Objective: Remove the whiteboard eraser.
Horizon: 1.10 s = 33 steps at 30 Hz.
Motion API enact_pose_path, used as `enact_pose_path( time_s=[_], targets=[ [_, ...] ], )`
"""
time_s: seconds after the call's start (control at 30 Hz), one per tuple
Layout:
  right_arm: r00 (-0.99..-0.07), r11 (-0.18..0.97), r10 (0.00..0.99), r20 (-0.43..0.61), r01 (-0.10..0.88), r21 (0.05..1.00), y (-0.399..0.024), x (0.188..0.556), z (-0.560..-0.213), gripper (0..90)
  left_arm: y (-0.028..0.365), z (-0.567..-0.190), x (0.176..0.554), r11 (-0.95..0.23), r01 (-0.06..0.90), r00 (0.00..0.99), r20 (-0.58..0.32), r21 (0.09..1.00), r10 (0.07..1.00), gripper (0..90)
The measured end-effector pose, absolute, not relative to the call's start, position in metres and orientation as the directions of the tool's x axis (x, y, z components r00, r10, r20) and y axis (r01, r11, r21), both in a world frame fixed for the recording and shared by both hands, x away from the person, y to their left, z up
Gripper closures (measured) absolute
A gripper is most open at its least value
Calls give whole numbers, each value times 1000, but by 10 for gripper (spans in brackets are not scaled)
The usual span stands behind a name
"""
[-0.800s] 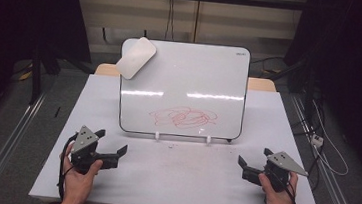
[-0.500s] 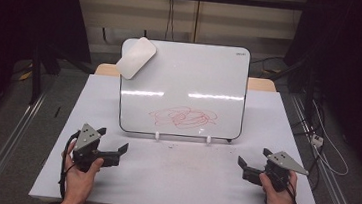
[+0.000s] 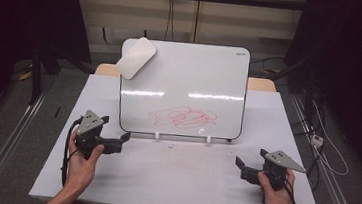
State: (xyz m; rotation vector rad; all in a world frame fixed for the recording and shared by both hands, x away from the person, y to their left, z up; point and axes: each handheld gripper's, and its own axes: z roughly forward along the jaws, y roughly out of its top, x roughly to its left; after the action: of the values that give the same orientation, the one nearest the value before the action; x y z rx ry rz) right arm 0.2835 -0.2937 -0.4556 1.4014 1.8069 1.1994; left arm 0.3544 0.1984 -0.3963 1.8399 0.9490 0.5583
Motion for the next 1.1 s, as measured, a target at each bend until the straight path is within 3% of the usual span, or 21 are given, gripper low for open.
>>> enact_pose_path(
  time_s=[0.2, 0.73, 1.1],
  targets=[
    [-313, 79, 947, 74, 450, 890, -292, 285, -455, 48, 198, -382, 369, -259, 339, 603, 2, 904, 798, 48],
    [-320, 96, 946, 55, 435, 895, -290, 284, -454, 49, 199, -339, 408, -313, 289, 625, 70, 905, 778, 80],
    [-322, 92, 945, 61, 439, 894, -290, 285, -454, 50, 186, -316, 435, -404, 216, 633, 187, 889, 752, 102]
  ],
)
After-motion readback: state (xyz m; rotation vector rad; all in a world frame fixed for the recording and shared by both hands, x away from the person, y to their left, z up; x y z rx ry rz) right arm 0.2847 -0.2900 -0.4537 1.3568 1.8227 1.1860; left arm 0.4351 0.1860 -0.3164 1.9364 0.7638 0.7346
